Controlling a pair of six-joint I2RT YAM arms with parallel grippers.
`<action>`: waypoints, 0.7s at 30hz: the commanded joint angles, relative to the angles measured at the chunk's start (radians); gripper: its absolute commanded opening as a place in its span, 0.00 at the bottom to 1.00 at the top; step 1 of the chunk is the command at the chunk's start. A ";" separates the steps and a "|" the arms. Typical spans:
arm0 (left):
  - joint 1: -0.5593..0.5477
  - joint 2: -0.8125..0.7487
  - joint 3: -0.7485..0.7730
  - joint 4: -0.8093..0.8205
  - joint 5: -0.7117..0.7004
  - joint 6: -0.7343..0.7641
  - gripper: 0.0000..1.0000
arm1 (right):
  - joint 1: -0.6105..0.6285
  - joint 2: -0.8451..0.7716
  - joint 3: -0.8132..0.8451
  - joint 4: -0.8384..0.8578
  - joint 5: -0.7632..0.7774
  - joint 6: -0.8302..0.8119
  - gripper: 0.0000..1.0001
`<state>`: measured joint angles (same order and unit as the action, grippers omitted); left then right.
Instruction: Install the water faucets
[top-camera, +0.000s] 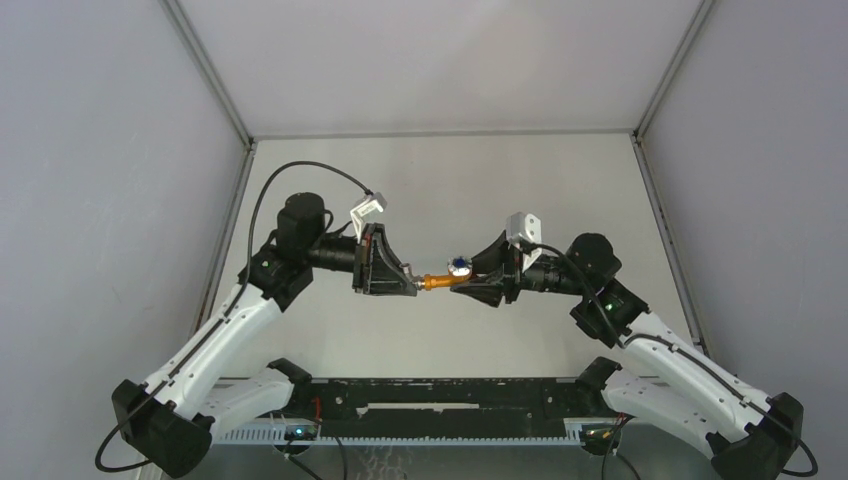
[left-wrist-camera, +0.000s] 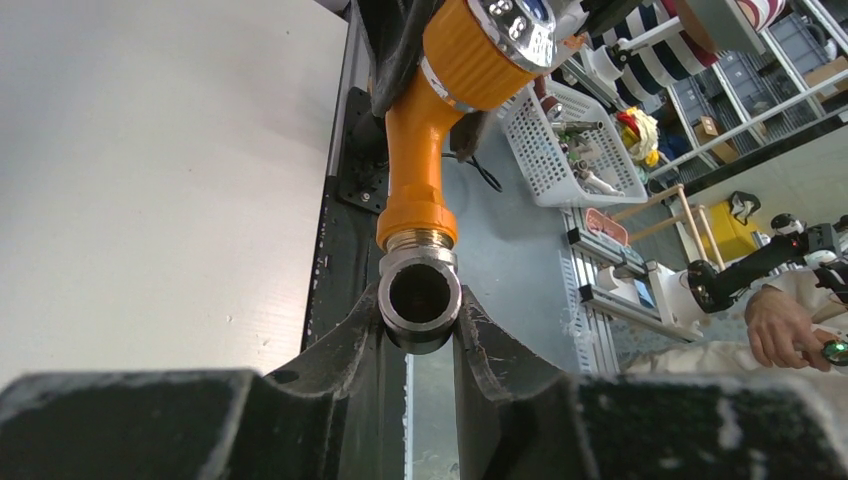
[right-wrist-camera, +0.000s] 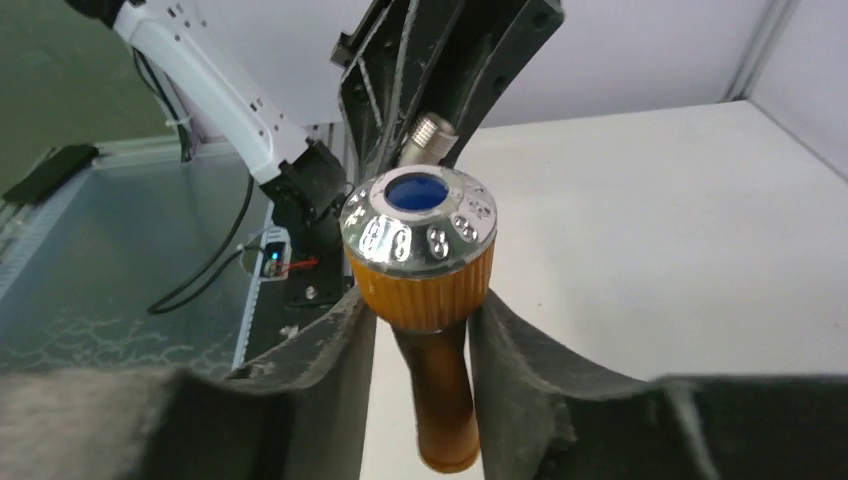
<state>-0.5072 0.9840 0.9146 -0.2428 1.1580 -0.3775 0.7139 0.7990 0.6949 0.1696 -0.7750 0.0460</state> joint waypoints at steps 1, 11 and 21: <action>0.006 -0.003 0.067 0.034 0.035 -0.015 0.00 | 0.004 0.000 0.035 0.097 0.082 0.075 0.32; 0.006 -0.035 0.056 0.060 -0.086 -0.024 0.63 | 0.007 -0.005 0.025 0.085 0.207 0.246 0.00; 0.007 -0.099 -0.043 0.216 -0.286 -0.165 0.83 | 0.007 -0.015 -0.035 0.211 0.240 0.316 0.00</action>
<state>-0.5014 0.8814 0.8967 -0.0856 0.9607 -0.4828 0.7158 0.7998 0.6624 0.2520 -0.5648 0.3058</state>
